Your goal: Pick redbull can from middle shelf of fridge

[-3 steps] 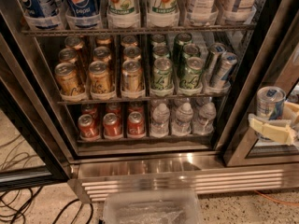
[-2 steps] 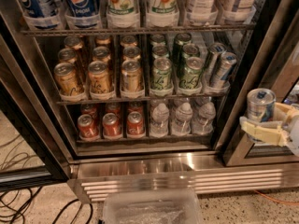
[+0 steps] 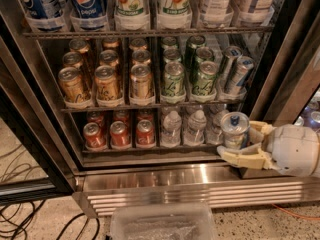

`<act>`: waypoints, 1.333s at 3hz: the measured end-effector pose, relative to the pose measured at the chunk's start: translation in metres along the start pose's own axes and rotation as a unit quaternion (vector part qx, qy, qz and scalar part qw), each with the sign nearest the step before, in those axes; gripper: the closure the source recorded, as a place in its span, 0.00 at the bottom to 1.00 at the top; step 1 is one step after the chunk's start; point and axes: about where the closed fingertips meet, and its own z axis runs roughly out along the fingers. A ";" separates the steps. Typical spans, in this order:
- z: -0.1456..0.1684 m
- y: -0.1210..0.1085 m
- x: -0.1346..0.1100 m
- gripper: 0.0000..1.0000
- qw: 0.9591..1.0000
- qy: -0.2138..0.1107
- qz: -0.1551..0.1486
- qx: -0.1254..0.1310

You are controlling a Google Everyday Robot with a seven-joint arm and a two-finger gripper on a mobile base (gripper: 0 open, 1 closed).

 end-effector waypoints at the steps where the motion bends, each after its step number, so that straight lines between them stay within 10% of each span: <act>1: 0.021 0.028 -0.004 1.00 0.999 -0.027 -0.004 -0.042; 4: 0.040 0.064 -0.027 1.00 0.992 -0.095 -0.025 -0.085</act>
Offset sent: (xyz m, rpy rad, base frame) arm -0.0456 0.0603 -0.0095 0.1185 -0.0358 0.1736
